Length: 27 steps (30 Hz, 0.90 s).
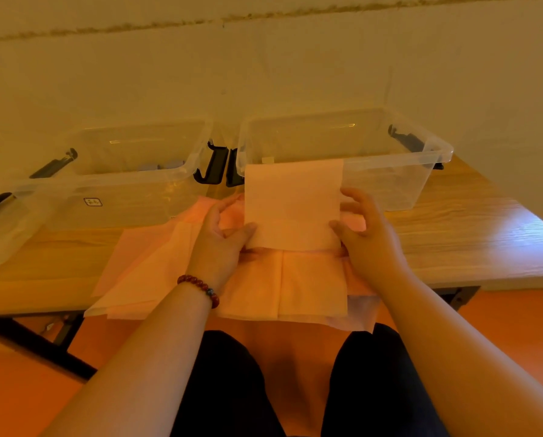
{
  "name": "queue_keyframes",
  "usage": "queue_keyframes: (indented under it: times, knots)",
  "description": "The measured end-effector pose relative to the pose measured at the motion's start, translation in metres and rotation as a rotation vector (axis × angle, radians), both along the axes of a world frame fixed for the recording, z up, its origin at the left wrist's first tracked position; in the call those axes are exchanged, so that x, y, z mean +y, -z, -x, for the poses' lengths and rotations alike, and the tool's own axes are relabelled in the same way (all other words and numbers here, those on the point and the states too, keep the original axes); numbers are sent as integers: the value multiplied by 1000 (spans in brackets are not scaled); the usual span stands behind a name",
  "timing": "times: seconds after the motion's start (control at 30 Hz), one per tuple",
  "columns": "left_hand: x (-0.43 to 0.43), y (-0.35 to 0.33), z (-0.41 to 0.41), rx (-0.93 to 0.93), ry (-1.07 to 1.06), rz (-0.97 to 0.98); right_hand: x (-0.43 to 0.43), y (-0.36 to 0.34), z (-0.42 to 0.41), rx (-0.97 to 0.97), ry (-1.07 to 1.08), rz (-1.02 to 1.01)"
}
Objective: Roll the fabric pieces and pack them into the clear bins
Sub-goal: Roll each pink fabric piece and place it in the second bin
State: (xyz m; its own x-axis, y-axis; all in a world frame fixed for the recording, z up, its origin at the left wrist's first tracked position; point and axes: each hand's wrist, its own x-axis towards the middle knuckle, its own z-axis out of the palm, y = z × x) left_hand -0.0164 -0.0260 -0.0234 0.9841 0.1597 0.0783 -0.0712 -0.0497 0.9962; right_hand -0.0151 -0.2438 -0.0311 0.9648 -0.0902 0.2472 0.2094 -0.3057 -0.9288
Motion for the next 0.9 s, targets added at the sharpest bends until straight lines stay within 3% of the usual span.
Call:
queue_keyframes:
  times: [0.2, 0.57, 0.9]
  knots:
    - [10, 12, 1, -8, 32, 69, 0, 7, 5, -30, -138, -28]
    - [11, 19, -1, -8, 163, -124, -6, 12, 2, -29, -72, -79]
    - [9, 16, 3, -38, 78, -198, -6, 11, 4, 51, -48, -53]
